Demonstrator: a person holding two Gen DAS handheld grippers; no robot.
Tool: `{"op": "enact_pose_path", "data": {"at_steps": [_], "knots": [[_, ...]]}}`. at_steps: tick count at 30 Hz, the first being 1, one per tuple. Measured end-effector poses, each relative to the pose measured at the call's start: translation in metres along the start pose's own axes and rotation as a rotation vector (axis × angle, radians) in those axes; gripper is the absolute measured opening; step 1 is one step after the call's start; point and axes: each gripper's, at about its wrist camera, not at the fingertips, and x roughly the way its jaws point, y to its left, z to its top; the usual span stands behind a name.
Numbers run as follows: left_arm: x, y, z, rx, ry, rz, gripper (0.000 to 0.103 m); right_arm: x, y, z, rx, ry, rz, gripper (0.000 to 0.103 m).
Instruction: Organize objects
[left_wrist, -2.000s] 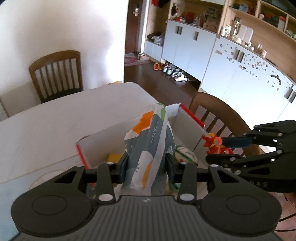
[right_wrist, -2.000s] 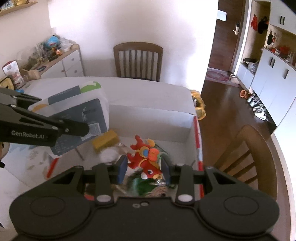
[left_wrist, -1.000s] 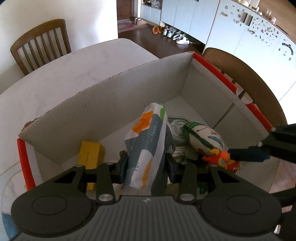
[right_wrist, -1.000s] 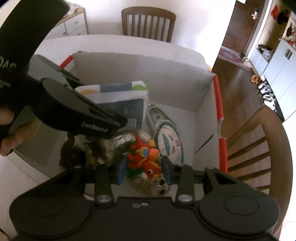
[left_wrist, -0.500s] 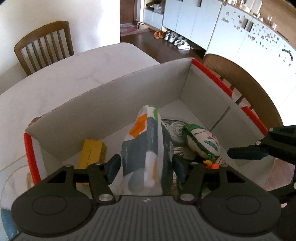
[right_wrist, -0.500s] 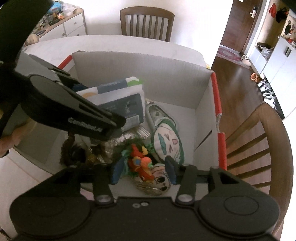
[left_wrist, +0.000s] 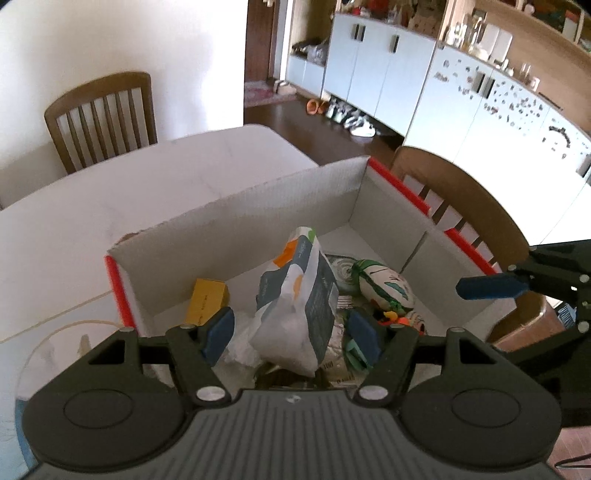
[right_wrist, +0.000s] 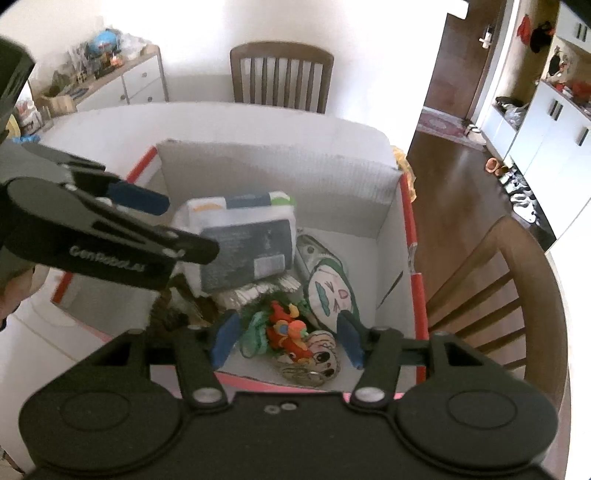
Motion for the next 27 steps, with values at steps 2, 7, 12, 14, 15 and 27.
{"op": "enact_pose_path", "data": {"at_steps": [2,7,12,14,15,27], "knots": [[-0.012,0.002,-0.004,-0.004,-0.018,-0.009,0.069,-0.009,0.004,0.001,0.003,-0.020,-0.008,0.059],[-0.042,0.004,-0.010,0.016,-0.069,-0.023,0.069,-0.032,0.013,0.000,0.030,-0.071,-0.022,0.061],[-0.069,0.009,-0.019,0.033,-0.114,-0.032,0.069,-0.056,0.025,-0.004,0.069,-0.133,-0.033,0.063],[-0.079,0.011,-0.024,0.036,-0.125,-0.041,0.069,-0.065,0.028,-0.006,0.089,-0.159,-0.034,0.063],[-0.084,0.013,-0.026,0.037,-0.131,-0.046,0.069,-0.069,0.029,-0.007,0.100,-0.171,-0.036,0.064],[-0.134,0.031,-0.054,0.050,-0.205,-0.055,0.079,-0.100,0.062,-0.026,0.192,-0.307,-0.065,0.080]]}}
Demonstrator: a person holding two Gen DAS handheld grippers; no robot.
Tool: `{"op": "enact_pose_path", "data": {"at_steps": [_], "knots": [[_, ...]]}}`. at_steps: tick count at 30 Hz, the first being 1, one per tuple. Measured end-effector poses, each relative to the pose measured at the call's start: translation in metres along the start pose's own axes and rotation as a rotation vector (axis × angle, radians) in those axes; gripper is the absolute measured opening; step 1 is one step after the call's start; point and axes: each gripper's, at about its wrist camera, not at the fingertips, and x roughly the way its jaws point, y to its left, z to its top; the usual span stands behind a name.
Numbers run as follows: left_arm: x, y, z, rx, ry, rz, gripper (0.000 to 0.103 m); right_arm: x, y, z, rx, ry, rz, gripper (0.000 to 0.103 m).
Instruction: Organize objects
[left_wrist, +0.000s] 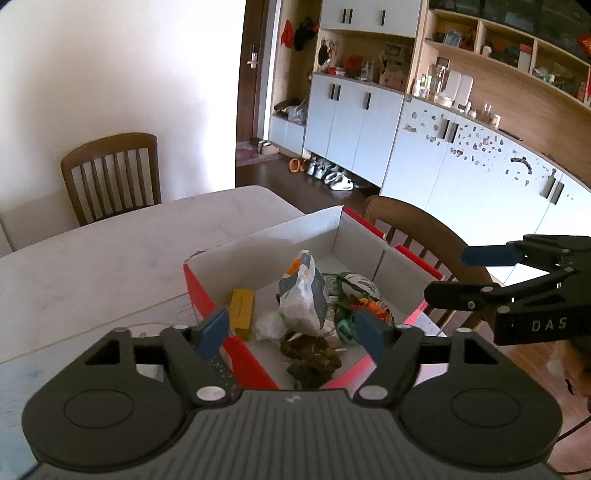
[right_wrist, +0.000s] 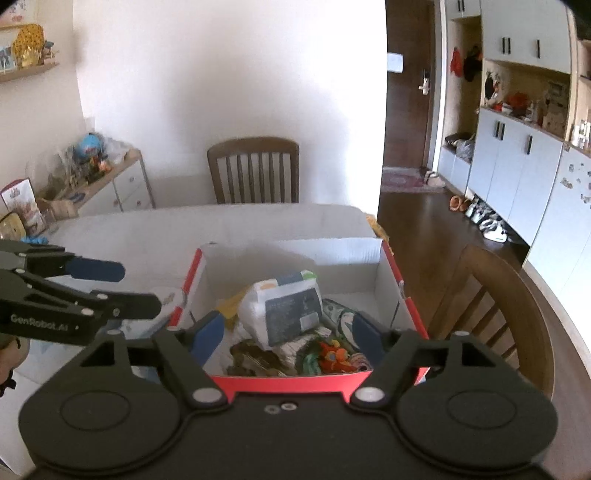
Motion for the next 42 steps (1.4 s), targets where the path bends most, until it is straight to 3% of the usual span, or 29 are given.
{"op": "enact_pose_path", "data": {"at_steps": [5,7,11,24,42], "knots": [[-0.011,0.008,-0.009,-0.001,-0.012,-0.007,0.084,-0.009,0.014,-0.006,0.020,-0.040,0.008,0.091],[-0.014,0.010,-0.013,-0.004,-0.013,-0.012,0.087,-0.012,0.020,-0.009,0.023,-0.052,0.003,0.100],[-0.021,0.014,-0.021,-0.008,-0.032,-0.016,0.103,-0.017,0.030,-0.015,0.030,-0.074,-0.006,0.102],[-0.036,0.012,-0.038,0.022,-0.093,-0.064,0.103,-0.029,0.042,-0.030,0.096,-0.106,-0.033,0.102],[-0.037,0.006,-0.041,0.042,-0.101,-0.033,0.103,-0.033,0.040,-0.036,0.128,-0.108,-0.063,0.102]]}}
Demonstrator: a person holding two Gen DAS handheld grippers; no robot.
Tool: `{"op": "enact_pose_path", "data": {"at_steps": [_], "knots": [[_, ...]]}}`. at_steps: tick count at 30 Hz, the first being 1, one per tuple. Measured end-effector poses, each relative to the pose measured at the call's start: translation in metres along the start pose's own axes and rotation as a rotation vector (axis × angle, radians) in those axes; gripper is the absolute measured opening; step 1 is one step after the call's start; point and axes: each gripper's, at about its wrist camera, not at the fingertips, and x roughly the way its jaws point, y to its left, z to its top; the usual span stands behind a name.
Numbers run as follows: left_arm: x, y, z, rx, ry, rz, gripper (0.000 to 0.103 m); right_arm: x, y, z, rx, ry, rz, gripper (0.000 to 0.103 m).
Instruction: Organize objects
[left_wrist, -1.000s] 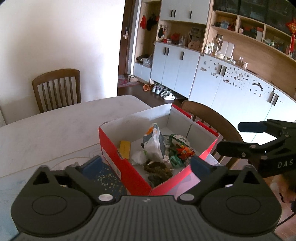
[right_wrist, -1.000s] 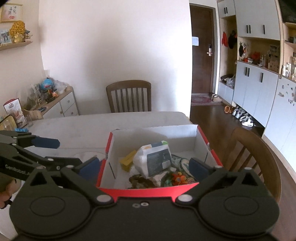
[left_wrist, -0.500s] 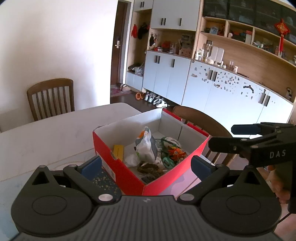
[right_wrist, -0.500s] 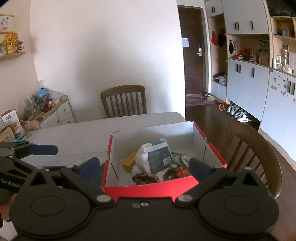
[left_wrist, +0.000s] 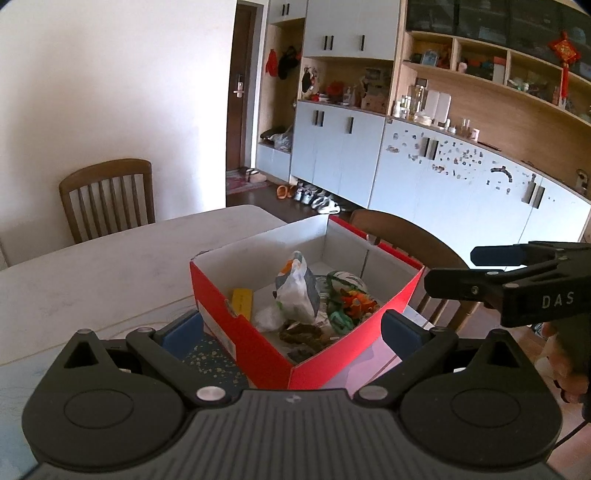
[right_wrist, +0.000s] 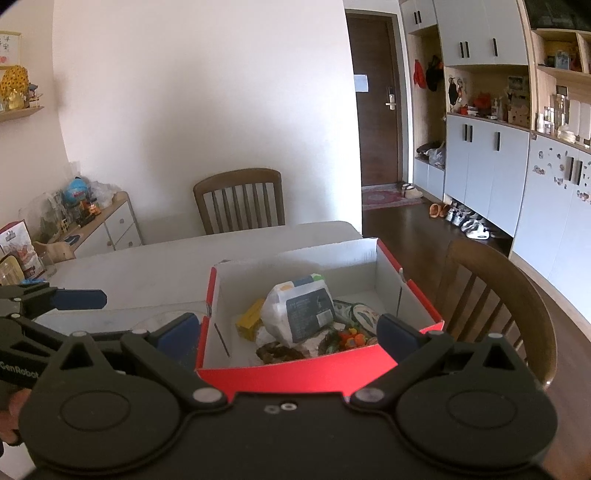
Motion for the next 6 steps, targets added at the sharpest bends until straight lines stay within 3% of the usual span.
{"op": "enact_pose_path", "data": {"at_steps": [6], "knots": [[-0.0015,0.0012,-0.0007,-0.003,0.000,0.004,0.103,0.0002,-0.0014,0.0003,0.010,0.006,0.003,0.102]]}}
